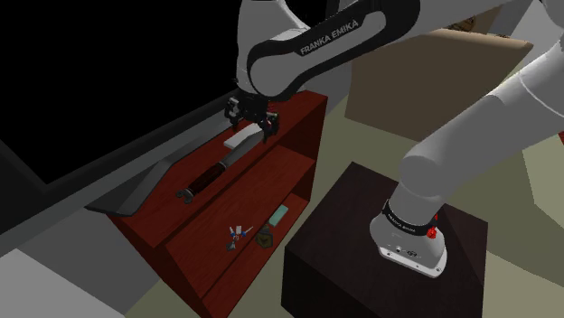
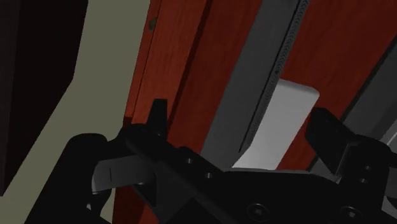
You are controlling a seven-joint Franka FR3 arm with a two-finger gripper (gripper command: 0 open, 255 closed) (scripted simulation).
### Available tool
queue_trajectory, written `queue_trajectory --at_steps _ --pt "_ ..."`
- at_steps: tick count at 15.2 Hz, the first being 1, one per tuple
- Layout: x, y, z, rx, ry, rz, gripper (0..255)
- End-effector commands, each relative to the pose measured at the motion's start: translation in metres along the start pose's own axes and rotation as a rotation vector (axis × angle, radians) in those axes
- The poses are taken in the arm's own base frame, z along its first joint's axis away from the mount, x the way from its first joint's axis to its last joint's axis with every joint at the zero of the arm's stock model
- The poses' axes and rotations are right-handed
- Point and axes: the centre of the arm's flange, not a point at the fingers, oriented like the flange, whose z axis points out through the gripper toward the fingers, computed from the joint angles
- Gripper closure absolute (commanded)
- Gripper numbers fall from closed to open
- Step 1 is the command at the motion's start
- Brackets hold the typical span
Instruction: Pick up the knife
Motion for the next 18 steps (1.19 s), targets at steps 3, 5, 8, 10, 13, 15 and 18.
queue_trajectory --at_steps 3,5,8,10,13,15,18 --pt "-0.005 -0.031 0.031 0.01 0.008 0.174 0" --pt "-0.006 -0.029 0.042 0.01 0.008 0.174 0" --pt "-0.007 -0.026 0.057 0.01 0.008 0.174 0" --pt "-0.007 -0.024 0.071 0.01 0.008 0.174 0" --pt "-0.006 -0.026 0.071 0.01 0.007 0.175 255" --pt "-0.005 -0.029 0.072 0.01 0.006 0.175 255" --pt "0.0 -0.052 0.07 0.011 -0.001 0.177 255"
